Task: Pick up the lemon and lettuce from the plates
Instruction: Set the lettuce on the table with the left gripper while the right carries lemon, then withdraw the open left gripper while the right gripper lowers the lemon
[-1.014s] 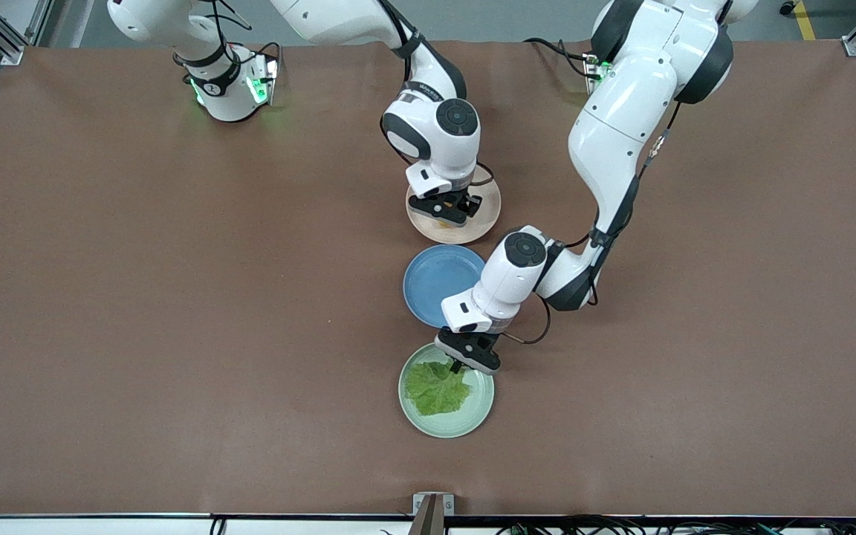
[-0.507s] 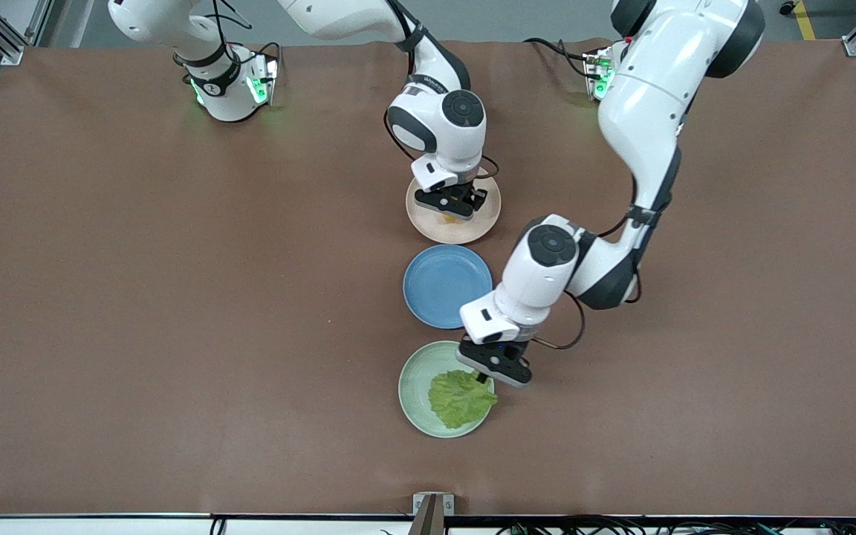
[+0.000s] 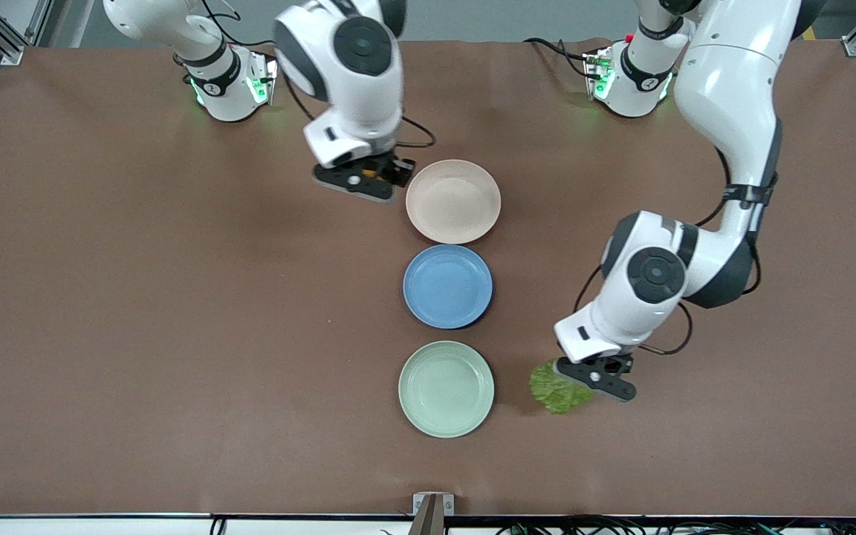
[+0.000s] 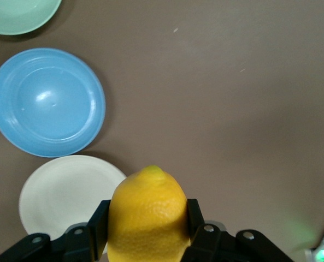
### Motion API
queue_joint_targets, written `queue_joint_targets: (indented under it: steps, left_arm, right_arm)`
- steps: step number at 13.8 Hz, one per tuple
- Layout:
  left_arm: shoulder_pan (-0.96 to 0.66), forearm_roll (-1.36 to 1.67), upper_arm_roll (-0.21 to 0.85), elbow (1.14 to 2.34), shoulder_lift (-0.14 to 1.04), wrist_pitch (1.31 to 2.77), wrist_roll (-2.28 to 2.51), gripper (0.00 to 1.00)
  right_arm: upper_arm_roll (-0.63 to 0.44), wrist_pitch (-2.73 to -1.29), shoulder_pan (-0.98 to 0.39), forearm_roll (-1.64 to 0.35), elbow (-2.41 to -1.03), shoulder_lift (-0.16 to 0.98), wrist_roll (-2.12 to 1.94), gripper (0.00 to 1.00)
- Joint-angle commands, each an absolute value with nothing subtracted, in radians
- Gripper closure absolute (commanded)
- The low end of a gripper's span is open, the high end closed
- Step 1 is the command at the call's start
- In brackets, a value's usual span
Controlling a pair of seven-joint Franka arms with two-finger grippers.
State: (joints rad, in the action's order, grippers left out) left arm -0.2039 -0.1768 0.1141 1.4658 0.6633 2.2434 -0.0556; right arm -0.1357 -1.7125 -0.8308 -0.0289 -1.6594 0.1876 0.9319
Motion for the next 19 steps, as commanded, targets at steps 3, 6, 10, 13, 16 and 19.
queue_joint_targets:
  steps: [3, 6, 10, 13, 16, 19]
  left_arm:
    - [-0.032, -0.262, 0.124, 1.804, 0.545, 2.447, -0.133, 0.99]
    - [0.027, -0.284, 0.126, 1.845, 0.532, 2.447, -0.135, 0.95]
    - [0.048, -0.282, 0.129, 1.836, 0.479, 2.424, -0.126, 0.0]
    - [0.044, -0.265, 0.135, 1.803, 0.361, 2.263, -0.104, 0.0]
    - [0.048, -0.191, 0.137, 1.776, 0.212, 2.09, -0.058, 0.0]
    - [0.051, -0.166, 0.133, 1.663, 0.14, 1.929, -0.063, 0.0]
  right_arm:
    - [-0.117, -1.618, -0.49, -0.031, -1.75, 0.043, 0.495, 0.77]
    - [-0.117, -1.632, -0.323, -0.031, -1.756, 0.051, 0.265, 0.77]
    - [-0.117, -1.76, -0.155, 0.021, -1.808, 0.098, 0.082, 0.77]
    - [-0.117, -1.968, -0.056, 0.021, -1.916, 0.155, -0.04, 0.77]
    - [-0.117, -2.048, -0.008, 0.021, -1.925, 0.248, -0.067, 0.77]
    - [-0.115, -2.155, 0.032, 0.021, -1.927, 0.354, -0.101, 0.77]
